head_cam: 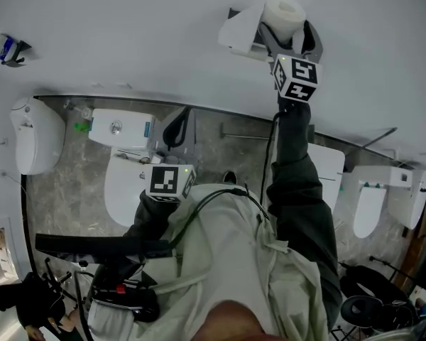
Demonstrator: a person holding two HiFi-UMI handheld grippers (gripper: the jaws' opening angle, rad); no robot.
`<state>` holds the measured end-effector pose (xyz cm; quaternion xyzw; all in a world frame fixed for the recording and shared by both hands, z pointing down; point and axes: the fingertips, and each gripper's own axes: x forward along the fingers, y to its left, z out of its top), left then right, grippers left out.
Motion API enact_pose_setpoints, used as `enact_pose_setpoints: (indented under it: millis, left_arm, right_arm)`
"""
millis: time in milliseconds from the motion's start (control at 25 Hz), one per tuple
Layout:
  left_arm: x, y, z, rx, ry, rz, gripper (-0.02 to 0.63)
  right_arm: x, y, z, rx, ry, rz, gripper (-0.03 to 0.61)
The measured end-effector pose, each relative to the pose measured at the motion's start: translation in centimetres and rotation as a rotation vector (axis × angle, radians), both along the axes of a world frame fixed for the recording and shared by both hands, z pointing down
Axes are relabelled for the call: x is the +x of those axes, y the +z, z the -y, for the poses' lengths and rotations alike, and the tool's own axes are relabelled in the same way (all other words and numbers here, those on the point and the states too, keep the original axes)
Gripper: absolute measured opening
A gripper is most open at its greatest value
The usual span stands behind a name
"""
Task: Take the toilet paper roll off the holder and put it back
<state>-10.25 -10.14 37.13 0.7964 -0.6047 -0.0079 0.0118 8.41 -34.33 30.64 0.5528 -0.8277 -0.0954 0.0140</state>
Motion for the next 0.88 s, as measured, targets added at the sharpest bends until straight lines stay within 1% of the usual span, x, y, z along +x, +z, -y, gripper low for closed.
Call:
enact_pose_setpoints:
  millis: [80, 200, 320, 440, 520, 560, 600, 640, 680, 720, 760, 880]
  left_arm:
    - [0.0, 0.3, 0.0, -0.006, 0.004, -0.004, 0.006]
    - [0.4, 0.6, -0.1, -0.011, 0.017, -0.012, 0.006]
    - [0.8, 0.7, -0.4, -0.012, 0.031, -0.014, 0.006]
    - [0.8, 1.0, -0.4, -0.017, 0.036, -0.018, 0.006]
    - [0.7, 1.0, -0.5, -0.016, 0.039, -0.019, 0.006]
    - [0.7, 1.0, -0.5, -0.015, 0.041, -0.019, 0.006]
    - [0.7, 1.0, -0.5, -0.015, 0.044, -0.019, 0.006]
    - [0.8, 1.1, -0.5, -0.018, 0.047, -0.02, 0.006]
    - [0.8, 1.2, -0.5, -0.022, 0.05, -0.021, 0.006]
    - [0.9, 1.3, -0.5, -0.026, 0.054, -0.022, 0.006]
    - [1.0, 1.3, -0.5, -0.029, 0.058, -0.023, 0.006]
    - [1.4, 1.5, -0.3, -0.035, 0.069, -0.024, 0.006]
  right_arm:
    - [0.7, 0.7, -0.6, -0.024, 0.0, 0.005, 0.474]
    - [1.1, 2.1, -2.0, -0.079, -0.028, 0.02, 0.474]
    - [0.7, 3.5, -5.9, -0.105, -0.08, 0.045, 0.474]
    - [-0.8, 3.8, -10.4, -0.08, -0.137, 0.051, 0.474]
    - [-1.6, 3.2, -13.2, -0.048, -0.15, 0.061, 0.469]
    - [-1.8, 2.9, -14.5, -0.036, -0.15, 0.061, 0.454]
    - [-2.0, 2.7, -15.6, -0.024, -0.147, 0.054, 0.426]
    - [-2.0, 2.4, -16.8, -0.01, -0.143, 0.045, 0.363]
    - [-1.9, 2.1, -17.9, 0.007, -0.138, 0.041, 0.267]
    - [-1.7, 1.8, -18.9, 0.024, -0.135, 0.049, 0.113]
    - [-1.3, 1.5, -19.8, 0.035, -0.13, 0.072, 0.008]
    - [0.1, 1.4, -21.3, 0.026, -0.099, 0.145, 0.002]
